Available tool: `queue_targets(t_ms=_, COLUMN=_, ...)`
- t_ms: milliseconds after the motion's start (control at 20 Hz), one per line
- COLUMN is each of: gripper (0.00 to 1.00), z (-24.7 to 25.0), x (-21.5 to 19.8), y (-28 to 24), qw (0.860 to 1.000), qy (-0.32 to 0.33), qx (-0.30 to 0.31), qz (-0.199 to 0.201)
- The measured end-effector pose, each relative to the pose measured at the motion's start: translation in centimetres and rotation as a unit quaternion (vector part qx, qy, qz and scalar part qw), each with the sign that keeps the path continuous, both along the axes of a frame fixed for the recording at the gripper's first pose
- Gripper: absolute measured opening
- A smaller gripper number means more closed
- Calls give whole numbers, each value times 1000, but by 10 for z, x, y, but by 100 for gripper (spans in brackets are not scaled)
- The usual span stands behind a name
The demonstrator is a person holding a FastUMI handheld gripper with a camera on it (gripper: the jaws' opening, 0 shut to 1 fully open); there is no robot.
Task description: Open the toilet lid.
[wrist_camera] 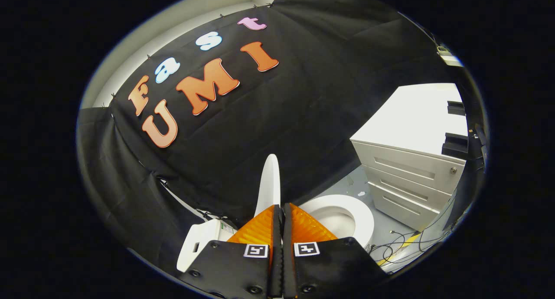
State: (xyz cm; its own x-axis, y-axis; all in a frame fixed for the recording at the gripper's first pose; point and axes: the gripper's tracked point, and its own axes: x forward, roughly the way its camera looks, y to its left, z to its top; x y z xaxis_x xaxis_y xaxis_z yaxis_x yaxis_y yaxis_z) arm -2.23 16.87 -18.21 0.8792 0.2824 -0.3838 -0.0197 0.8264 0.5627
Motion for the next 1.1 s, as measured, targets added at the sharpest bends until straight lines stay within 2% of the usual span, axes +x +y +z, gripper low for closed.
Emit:
queue_targets(t_ms=200, gripper=8, z=15, x=-2, y=17, qw=1000, qy=-3, qx=0, qz=12)
queue_targets(t_ms=600, gripper=8, z=41, x=-10, y=48, qw=997, qy=-19, qx=-59, qz=36)
queue_targets(t_ms=1100, gripper=8, z=81, x=-27, y=110, qw=991, qy=-55, qx=-95, qz=71)
